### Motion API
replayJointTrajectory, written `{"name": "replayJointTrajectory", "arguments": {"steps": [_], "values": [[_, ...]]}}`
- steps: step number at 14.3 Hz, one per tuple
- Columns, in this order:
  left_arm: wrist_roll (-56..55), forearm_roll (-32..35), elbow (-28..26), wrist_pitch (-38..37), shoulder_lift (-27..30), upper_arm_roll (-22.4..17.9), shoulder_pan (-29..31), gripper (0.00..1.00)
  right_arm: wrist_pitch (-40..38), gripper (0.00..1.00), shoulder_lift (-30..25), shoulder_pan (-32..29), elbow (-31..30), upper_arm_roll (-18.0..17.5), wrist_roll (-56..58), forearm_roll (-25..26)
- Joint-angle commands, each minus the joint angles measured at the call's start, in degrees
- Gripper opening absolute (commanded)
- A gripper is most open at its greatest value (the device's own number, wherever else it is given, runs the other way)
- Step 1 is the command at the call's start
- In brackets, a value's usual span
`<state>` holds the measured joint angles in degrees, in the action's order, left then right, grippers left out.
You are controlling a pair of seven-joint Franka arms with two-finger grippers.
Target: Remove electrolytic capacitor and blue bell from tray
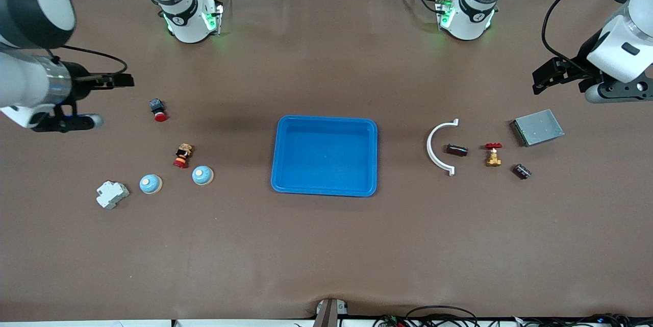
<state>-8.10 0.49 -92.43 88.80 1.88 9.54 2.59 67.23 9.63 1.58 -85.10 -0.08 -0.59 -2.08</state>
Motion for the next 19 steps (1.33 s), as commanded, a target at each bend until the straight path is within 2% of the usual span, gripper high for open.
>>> {"name": "replayJointTrajectory", "arguments": {"steps": [1,7,9,14,19], "values": [[1.3,-0.2,-0.3,0.0,1.2,-0.4,0.0,1.0,-1.4,1.0,0.7,-2.2,3.8,-0.6,0.5,0.4],[2.0,-0.1,-0.4,0.0,1.3,-0.1,-0.1,1.0,6.2,1.0,-0.9,-6.3,1.1,-0.9,0.5,0.1],[2.0,-0.1,-0.6,-0.1,1.7,-0.1,-0.1,1.0,8.8,1.0,-3.1,-7.5,-1.1,-1.0,0.5,-0.5],[1.6,-0.1,-1.1,-0.2,2.1,-0.1,0.0,1.0,11.9,1.0,-8.6,-7.5,-1.6,-1.1,0.3,0.4],[1.2,-0.1,-1.3,-0.3,2.8,-0.1,0.0,1.0,15.3,1.0,-8.8,-7.1,-2.8,-0.7,0.0,0.7]]}}
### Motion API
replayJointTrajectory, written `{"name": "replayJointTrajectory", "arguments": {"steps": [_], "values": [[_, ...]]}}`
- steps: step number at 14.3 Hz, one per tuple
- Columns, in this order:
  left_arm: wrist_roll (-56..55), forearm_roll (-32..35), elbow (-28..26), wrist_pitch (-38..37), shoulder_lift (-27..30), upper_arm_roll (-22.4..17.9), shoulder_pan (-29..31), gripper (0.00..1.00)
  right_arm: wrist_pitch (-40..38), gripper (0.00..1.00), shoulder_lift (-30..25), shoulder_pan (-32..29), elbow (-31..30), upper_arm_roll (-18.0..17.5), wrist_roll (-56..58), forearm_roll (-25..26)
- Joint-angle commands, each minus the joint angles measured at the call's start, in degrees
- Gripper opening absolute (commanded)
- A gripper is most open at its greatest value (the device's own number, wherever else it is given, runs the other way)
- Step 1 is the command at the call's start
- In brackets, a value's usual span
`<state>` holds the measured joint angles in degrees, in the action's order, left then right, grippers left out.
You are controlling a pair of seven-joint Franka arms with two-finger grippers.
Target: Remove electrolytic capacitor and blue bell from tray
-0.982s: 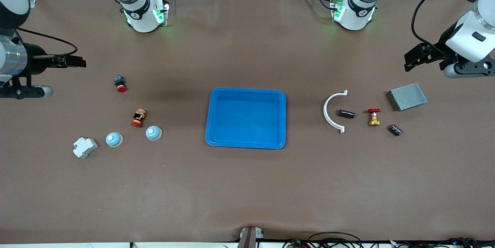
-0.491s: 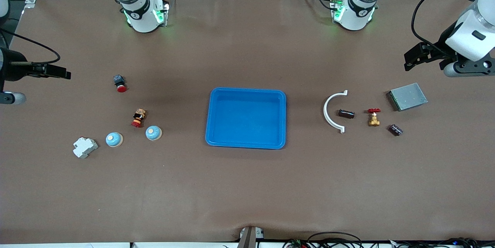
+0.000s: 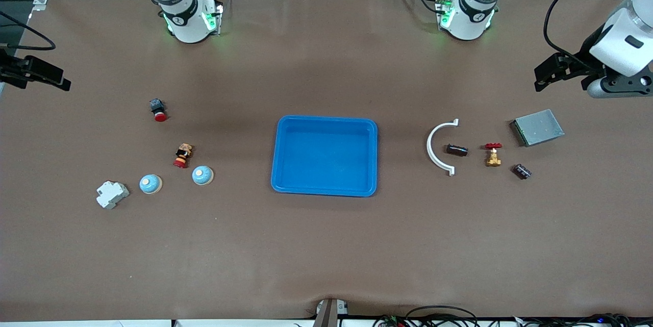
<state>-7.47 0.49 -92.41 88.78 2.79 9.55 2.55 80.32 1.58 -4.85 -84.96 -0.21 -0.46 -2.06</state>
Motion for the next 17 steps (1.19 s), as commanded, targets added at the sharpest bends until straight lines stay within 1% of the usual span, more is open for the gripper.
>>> {"name": "replayJointTrajectory", "arguments": {"steps": [1,2,5,17], "values": [[0.7,-0.1,-1.6,-0.4,2.0,-0.1,0.0,1.0,4.5,1.0,-1.3,-0.9,-4.8,-0.6,-0.2,0.7],[0.7,-0.1,-2.0,-0.4,2.1,-0.1,0.0,1.0,5.9,1.0,-1.8,-0.9,-5.6,-0.6,-0.2,0.6],[0.8,-0.1,-2.1,-0.4,2.2,-0.1,0.0,1.0,8.6,1.0,-1.5,-0.4,-5.3,-0.5,0.2,0.7],[2.8,-0.8,-0.8,-0.6,2.0,-0.6,0.6,1.0,7.8,1.0,-1.0,-0.4,-3.5,-0.7,0.2,0.7]]}}
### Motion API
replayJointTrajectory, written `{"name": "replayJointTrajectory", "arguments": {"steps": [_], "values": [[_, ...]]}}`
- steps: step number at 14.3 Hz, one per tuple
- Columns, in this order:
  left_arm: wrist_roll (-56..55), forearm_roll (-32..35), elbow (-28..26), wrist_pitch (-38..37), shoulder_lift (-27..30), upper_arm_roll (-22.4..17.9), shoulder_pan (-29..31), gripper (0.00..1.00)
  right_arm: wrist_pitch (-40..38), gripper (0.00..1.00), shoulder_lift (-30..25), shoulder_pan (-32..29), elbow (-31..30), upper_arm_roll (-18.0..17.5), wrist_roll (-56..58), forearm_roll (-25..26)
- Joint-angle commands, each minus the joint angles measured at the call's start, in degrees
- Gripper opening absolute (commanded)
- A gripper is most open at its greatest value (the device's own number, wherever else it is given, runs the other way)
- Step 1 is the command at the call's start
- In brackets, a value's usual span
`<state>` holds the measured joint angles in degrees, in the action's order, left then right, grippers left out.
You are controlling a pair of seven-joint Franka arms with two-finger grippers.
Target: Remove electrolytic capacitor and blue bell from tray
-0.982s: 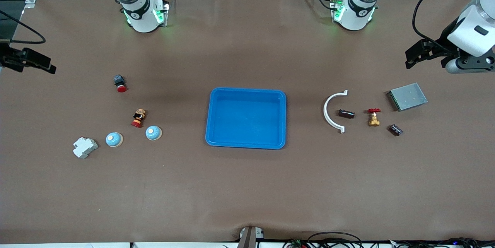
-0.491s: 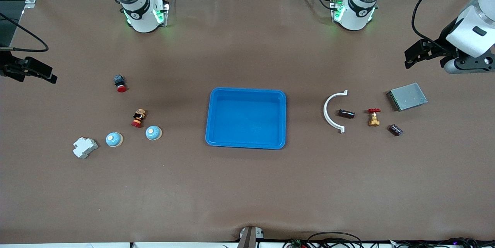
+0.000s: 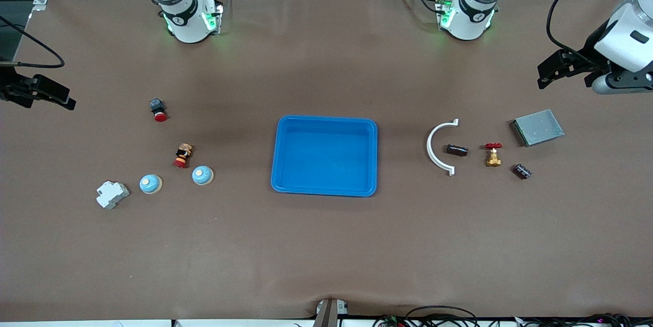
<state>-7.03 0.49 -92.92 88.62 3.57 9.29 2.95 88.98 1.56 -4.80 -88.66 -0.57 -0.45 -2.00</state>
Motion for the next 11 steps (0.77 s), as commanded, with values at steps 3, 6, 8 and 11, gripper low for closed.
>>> {"name": "replayJointTrajectory", "arguments": {"steps": [3,6,8,11], "values": [[2.5,-0.8,-0.2,-0.5,1.0,-0.3,0.1,1.0,-2.4,1.0,-0.9,-0.9,0.5,0.0,0.2,0.6],[2.5,-0.5,0.8,-0.5,0.7,-0.3,0.1,1.0,-2.4,1.0,-0.9,-1.4,0.9,0.0,0.0,0.4],[1.9,-0.6,1.2,-0.5,0.6,-0.3,0.2,1.0,-2.1,1.0,-0.7,-1.4,0.9,0.0,0.1,0.2],[1.6,-0.4,1.4,-0.5,0.2,-0.3,0.1,1.0,-2.5,1.0,-0.3,-1.2,0.6,0.0,0.0,-0.1]]}}
